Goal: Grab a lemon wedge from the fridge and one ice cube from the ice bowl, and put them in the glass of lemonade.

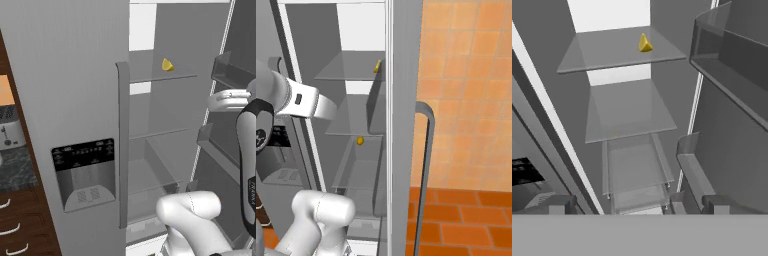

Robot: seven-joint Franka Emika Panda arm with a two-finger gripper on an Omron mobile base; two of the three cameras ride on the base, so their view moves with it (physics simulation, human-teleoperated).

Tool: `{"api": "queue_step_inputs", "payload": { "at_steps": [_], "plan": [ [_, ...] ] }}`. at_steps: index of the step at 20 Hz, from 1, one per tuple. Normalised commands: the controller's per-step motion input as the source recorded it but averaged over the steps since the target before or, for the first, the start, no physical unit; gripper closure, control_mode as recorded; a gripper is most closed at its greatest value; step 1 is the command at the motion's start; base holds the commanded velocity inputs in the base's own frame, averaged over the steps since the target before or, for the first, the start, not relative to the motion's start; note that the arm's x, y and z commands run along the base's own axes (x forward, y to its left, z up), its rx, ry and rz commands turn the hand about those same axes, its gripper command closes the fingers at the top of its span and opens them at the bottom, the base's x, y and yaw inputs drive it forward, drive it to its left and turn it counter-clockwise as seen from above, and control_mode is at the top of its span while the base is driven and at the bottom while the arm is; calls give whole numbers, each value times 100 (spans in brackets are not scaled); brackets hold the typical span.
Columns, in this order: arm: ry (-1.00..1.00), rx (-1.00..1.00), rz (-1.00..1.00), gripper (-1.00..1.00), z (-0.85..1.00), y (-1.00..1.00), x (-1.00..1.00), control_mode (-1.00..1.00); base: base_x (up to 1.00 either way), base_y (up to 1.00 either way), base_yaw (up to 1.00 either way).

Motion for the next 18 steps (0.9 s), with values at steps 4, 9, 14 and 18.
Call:
{"api": "queue_step_inputs", "payload": {
  "at_steps": [4,9,14,18],
  "plan": [
    [-9,0,0,-100,11,8,13,-100,0,0,0],
    [-18,-1,8,-100,45,22,58,-100,0,0,0],
    [-1,0,7,-100,7,3,79,-100,0,0,0],
    [4,-1,0,-100,6,-1,69,-100,0,0,0]
  ]
}}
